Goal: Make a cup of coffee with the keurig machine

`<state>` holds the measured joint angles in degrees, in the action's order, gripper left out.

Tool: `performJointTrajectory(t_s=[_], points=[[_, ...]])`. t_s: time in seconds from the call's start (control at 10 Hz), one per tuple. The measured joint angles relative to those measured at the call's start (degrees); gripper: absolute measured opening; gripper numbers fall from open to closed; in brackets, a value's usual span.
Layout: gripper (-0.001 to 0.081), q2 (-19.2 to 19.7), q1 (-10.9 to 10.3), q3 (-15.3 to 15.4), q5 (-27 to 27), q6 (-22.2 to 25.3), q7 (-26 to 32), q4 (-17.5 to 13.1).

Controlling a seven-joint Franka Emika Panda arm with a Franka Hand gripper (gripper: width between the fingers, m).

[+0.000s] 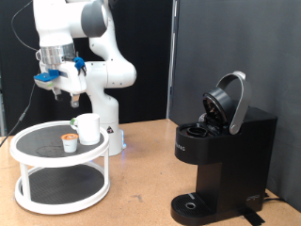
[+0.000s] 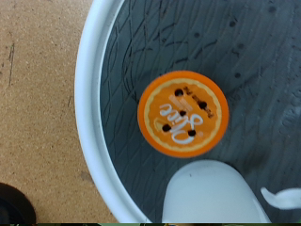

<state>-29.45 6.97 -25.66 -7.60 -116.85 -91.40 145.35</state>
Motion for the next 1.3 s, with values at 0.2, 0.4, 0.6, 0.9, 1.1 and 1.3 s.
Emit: performJointTrajectory(t_s=[0.2, 0.4, 0.6, 0.9, 1.1, 1.3], points=[[0.0734, 1.13, 0.38, 0.00, -0.60, -3.95, -0.09, 1.97], [0.0734, 2.32, 0.85, 0.00, -1.24, -7.46, -0.19, 3.88], [0.0734, 3.80, 1.17, 0.00, -1.44, -10.41, -0.58, 5.57], [0.0734, 5.66, 1.23, 0.01, -1.45, -13.98, -0.65, 7.37], [0.0734, 6.19, 1.28, 0.01, -1.45, -15.50, -0.65, 8.45], [0.0734, 7.02, 1.34, 0.01, -1.48, -16.94, -0.65, 9.01]])
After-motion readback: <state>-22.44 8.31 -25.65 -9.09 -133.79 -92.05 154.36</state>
